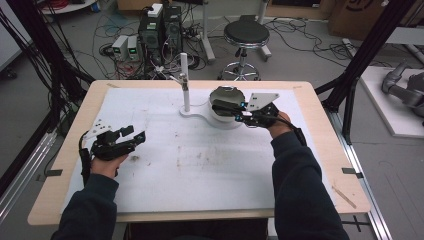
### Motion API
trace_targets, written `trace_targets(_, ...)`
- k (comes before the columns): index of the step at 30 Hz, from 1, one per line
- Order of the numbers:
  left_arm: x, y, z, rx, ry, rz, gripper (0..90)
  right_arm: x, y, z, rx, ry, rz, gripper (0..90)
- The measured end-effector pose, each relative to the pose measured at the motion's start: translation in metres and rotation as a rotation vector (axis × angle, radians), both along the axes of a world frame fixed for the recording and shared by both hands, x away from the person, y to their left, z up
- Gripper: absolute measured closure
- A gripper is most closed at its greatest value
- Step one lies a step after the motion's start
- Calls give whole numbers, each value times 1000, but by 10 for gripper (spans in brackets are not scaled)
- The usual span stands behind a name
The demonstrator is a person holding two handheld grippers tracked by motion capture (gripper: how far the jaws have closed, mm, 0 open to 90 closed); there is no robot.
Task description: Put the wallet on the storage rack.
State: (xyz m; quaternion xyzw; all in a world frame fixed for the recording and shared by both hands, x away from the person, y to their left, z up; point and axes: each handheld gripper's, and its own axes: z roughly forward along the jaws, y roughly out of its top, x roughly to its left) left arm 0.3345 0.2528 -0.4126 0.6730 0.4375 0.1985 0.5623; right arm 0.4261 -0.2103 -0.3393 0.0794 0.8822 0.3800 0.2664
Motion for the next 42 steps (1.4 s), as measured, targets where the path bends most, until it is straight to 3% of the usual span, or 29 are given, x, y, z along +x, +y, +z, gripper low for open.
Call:
trace_targets(3, 0, 0, 0, 1, 3, 1, 371, 3, 2, 2, -56, 0, 46, 757)
trace_targets(10, 0, 1, 0, -3, -1, 4, 371, 2, 2, 0, -68, 11, 57, 712)
trace_targets(15, 0, 1, 0, 0, -2, 4, 371, 3, -2, -3, 43, 160, -46, 423)
trace_targets(17, 0, 1, 0, -2, 0, 4, 371, 1, -7, -5, 147, 158, -59, 419)
trace_targets(18, 0, 1, 0, -1, 0, 3, 371, -1, -10, -6, 176, 165, -63, 409)
trace_targets(24, 0, 0, 0, 1, 0, 1, 371, -15, -25, -10, 259, 176, -112, 356)
trace_targets(29, 1, 0, 2, -4, -14, 2, 335, -32, -51, -14, 332, 168, -226, 293)
trace_targets(32, 4, -1, 2, 3, -11, 23, 235, -43, -67, -19, 374, 175, -316, 234)
trace_targets(35, 5, -1, 3, 3, -16, 24, 214, -57, -80, -26, 389, 172, -374, 230)
trace_targets(42, 5, 1, 6, 21, -39, 31, 214, -78, -108, -41, 372, 136, -523, 213)
